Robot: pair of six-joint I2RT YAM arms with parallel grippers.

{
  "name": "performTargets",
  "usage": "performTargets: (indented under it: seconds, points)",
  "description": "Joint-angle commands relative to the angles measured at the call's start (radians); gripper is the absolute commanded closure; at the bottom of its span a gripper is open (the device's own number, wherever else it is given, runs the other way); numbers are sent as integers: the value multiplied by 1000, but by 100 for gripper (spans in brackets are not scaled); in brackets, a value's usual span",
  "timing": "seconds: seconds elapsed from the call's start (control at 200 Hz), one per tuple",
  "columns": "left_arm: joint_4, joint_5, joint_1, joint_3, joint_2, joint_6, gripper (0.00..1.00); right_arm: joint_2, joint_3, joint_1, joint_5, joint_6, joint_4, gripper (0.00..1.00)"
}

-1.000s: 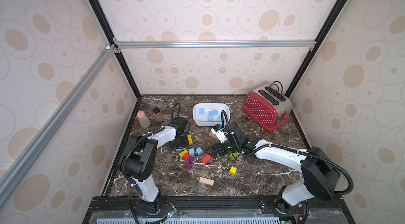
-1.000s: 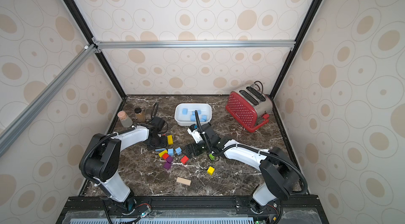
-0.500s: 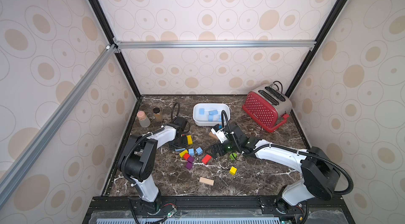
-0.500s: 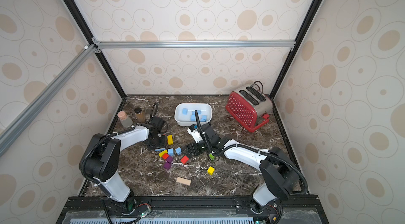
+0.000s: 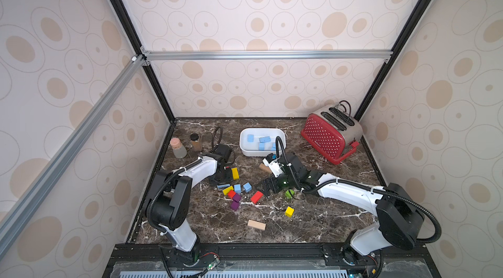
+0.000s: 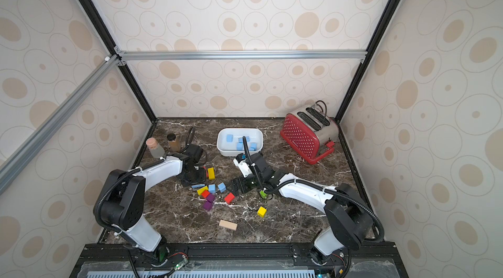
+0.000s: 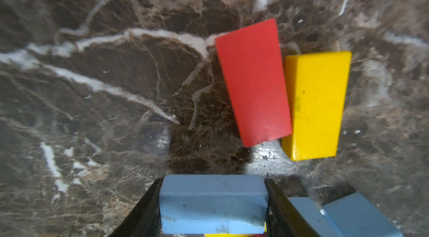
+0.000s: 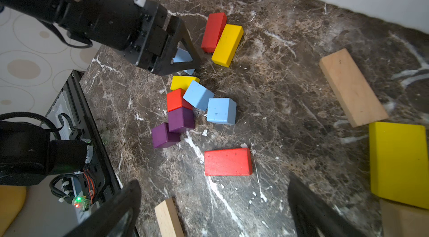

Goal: Pick out the blue building blocks
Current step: Pick up the building block from the center of the board, then place the building block in the storage box.

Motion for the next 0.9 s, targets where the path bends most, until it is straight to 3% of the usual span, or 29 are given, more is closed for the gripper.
performTargets:
  seconds: [0.0, 0.411, 0.891]
  points:
    - [-80, -40, 4, 64, -53, 37, 100, -36, 44, -6, 20, -9, -36, 0]
    - [-189, -39, 3, 268, -141, 115, 100, -86, 138, -73, 22, -28, -127, 0]
    - [-294, -28, 1, 544, -77, 206, 100, -93, 228, -165, 68, -81, -236, 0]
